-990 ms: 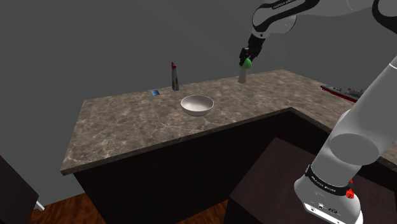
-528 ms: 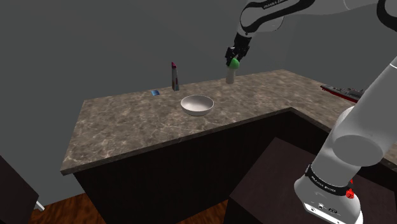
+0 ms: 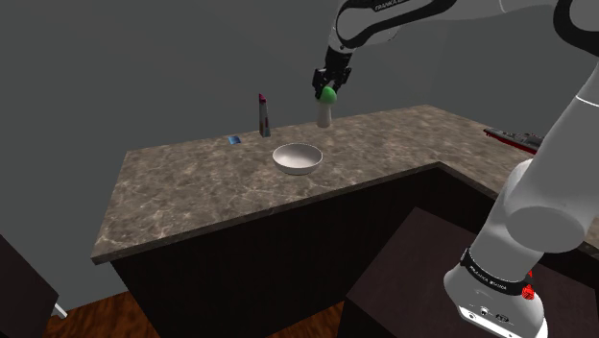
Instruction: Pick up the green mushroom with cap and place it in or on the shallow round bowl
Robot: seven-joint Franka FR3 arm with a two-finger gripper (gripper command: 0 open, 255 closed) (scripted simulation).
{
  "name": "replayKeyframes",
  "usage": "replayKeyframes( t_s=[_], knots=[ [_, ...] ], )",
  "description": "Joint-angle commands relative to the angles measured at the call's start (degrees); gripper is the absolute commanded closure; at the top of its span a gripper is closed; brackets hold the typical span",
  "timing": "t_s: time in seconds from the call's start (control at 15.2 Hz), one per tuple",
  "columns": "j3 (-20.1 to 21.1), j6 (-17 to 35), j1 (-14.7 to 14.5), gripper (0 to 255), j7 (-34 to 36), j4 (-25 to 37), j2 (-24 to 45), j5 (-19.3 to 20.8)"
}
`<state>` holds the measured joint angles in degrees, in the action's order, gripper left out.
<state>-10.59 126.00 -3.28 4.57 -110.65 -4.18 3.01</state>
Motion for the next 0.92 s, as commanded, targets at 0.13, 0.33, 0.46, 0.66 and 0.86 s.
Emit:
replayKeyframes(
  t_s=[0.13,0.33,0.46,0.66,0.86],
  knots=[
    [2.6,-1.8,-2.1,255,5.3,4.4,2.9,1.2],
    [4.3,-3.3,-3.9,255,9.1,8.4,5.6,2.1],
    [5.1,-4.2,-4.7,255,10.8,10.5,7.0,2.5],
    [5.0,-1.9,-4.7,255,11.0,8.3,7.1,2.6],
    [5.0,0.3,-4.7,255,11.2,6.3,7.4,2.7]
  ],
)
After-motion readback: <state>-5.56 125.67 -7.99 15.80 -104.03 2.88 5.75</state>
